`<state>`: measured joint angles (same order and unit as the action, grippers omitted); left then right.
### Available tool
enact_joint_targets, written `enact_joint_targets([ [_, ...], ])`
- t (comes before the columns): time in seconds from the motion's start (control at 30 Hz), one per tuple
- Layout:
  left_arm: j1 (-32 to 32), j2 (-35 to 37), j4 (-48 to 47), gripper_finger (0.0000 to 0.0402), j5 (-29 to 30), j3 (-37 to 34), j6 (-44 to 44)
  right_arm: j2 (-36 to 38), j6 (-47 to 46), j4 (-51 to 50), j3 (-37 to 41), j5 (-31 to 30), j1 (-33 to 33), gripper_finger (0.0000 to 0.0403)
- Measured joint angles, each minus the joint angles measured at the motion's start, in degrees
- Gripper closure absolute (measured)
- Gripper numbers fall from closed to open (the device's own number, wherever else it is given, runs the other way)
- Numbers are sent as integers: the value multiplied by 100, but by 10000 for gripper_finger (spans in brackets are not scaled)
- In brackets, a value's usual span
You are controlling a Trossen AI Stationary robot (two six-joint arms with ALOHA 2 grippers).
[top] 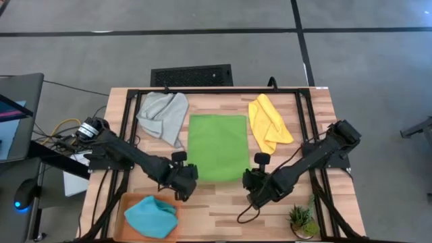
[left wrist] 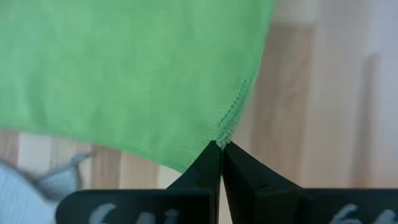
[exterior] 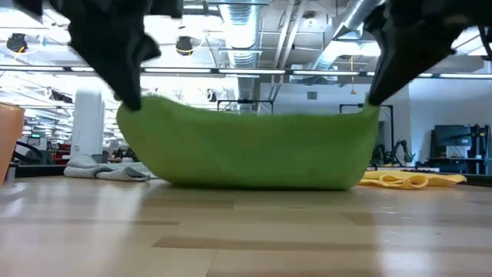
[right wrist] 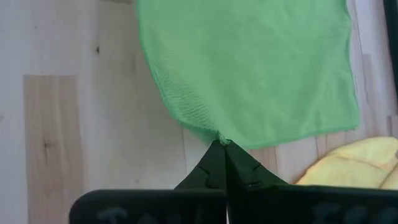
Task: Fold microfiber towels
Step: Fold the green microfiber towel
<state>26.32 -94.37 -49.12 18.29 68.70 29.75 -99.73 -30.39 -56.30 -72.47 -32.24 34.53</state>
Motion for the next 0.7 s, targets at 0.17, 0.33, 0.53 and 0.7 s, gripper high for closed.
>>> enact_joint_targets([
  [0.17, 190, 9, -119, 401, 83, 287, 142, 86, 21, 109, -2, -22, 111, 397],
  [0.33, 155, 7, -312, 401, 426, 287, 310, 86, 41, 80, -2, -137, 43, 397],
  [0.53, -155, 5, -861, 401, 1169, 283, 628, 86, 45, -296, -2, -768, -372, 397],
  [0.7, -625, 4, -1096, 401, 1438, 280, 562, 83, 160, -507, 1, -1125, -975, 397],
])
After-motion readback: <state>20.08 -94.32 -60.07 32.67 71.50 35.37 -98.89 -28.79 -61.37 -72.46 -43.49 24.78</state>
